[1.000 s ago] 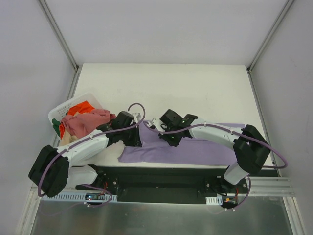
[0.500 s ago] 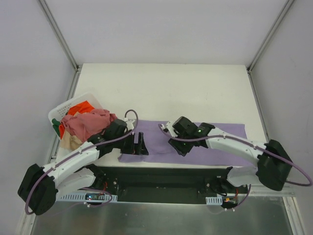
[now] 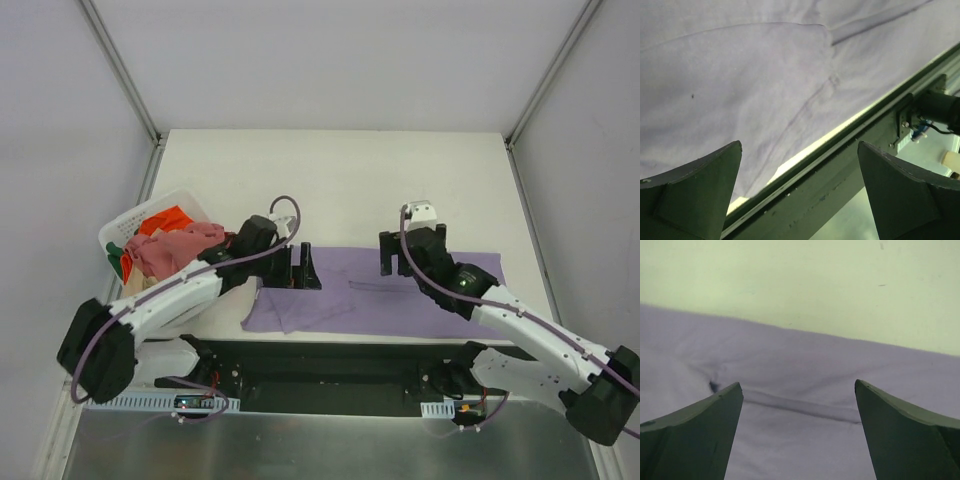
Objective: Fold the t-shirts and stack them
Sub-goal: Rotate the tshirt 90 degrees
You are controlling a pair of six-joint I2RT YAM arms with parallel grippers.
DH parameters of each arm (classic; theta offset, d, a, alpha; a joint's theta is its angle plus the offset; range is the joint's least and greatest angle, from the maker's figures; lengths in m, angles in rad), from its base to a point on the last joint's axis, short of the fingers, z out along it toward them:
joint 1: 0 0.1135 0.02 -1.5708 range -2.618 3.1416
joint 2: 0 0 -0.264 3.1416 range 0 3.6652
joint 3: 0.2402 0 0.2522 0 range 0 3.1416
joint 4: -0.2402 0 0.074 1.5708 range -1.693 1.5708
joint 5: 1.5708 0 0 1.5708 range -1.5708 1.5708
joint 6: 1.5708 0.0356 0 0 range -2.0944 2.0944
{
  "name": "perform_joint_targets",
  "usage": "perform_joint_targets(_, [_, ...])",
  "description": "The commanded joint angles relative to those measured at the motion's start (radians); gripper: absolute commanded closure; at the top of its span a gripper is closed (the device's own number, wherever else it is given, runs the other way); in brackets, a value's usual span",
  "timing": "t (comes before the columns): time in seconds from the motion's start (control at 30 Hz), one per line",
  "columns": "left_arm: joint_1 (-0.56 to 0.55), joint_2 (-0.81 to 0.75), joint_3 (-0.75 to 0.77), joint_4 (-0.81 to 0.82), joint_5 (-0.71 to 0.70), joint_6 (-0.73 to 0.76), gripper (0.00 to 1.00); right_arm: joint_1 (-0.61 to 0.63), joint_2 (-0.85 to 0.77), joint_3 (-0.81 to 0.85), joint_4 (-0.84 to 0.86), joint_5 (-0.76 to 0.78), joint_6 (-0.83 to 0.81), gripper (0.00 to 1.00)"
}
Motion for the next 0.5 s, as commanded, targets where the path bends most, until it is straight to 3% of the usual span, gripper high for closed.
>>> perform_joint_targets(0.0, [-0.007, 0.18, 0.061, 0.011, -0.028, -0.043, 0.01, -0.169, 0.068, 0.029, 0.0, -0.03, 0.193, 0.04])
perform_joint_targets(0.2, [0.01, 0.413, 0.168, 0.006, -0.123, -0.146, 0.01, -0.393, 0.287, 0.062, -0.027, -0.345, 0.247, 0.04])
perform_joint_targets(0.27, [0.057, 0.506, 0.224, -0.007, -0.092, -0.172, 0.01, -0.436, 0.37, 0.078, -0.022, -0.374, 0.237, 0.04])
perform_joint_targets(0.37, [0.169, 0.658, 0.308, -0.014, 0.067, -0.187, 0.01, -0.485, 0.487, 0.112, -0.031, -0.392, 0.247, 0.04])
perform_joint_targets(0.47, [0.214, 0.78, 0.429, -0.027, 0.058, -0.175, 0.01, -0.516, 0.573, 0.128, -0.03, -0.464, 0.25, 0.04])
